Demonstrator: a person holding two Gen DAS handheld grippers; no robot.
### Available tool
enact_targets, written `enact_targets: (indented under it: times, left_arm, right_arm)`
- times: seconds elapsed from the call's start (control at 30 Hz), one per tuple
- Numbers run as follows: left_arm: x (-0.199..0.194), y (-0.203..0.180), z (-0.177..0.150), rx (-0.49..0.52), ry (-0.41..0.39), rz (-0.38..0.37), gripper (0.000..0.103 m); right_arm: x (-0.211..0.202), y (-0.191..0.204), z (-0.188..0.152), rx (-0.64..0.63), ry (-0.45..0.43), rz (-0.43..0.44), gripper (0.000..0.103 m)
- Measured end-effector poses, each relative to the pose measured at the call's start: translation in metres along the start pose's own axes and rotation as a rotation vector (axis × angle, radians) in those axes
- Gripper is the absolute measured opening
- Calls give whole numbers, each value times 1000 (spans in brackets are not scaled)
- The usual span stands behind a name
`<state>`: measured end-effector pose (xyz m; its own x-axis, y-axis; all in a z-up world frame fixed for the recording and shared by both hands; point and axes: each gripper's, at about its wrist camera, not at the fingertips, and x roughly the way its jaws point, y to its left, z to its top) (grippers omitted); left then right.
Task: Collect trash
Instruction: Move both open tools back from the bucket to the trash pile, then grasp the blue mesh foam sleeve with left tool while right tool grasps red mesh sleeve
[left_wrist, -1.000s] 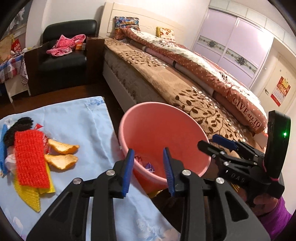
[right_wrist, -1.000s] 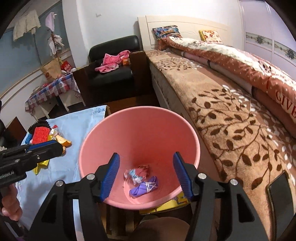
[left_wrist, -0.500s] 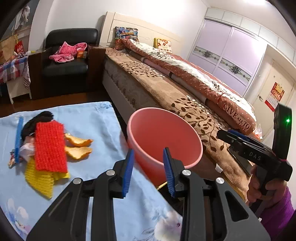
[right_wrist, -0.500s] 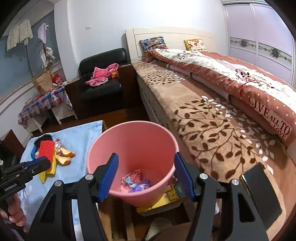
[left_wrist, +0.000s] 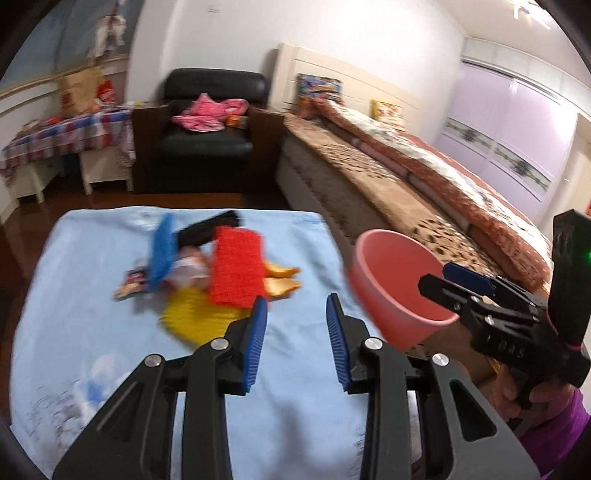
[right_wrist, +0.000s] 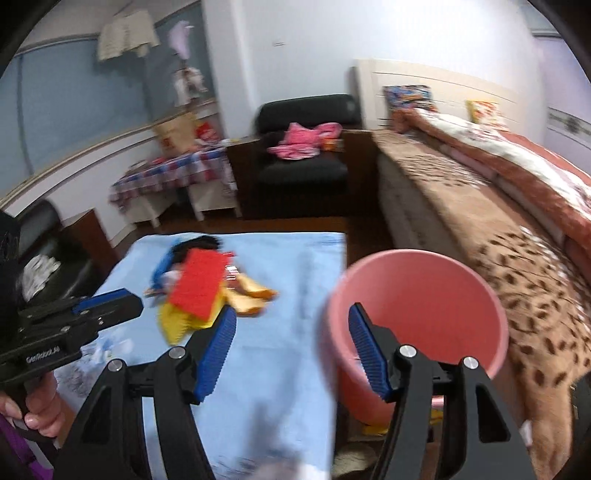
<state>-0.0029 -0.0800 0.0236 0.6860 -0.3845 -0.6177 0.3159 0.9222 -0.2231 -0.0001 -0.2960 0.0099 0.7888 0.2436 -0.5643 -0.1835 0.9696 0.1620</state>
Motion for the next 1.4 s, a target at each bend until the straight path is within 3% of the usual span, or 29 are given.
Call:
enact_targets:
  times: [0.23,0.47,0.83,1.03,1.2,1.37,1.4]
  left_arm:
    - [-25,38,-9,-55,-5,98,33]
    - [-24,69,-10,-99,21,147,33]
    - [25,87,28,-144,68,161,33]
    - [66,87,44,-132,101,205,33]
    - [92,106,44,-195,146,245,33]
    - [93,121,37,-247,140,227,6]
    - [92,123,35,-252,137,228,6]
  right_arm:
    - [9,41,-3,-42,-5,62,66]
    - [28,51,-7,-37,36,76,66]
    - [72,42,-3,3,111,83,63]
    - [92,39,2,-2,131,90,63]
    - [104,37,8,2,139,103,63]
    - [117,39,13,3,152,131,60]
    - [120,40,14,5,157,137,59]
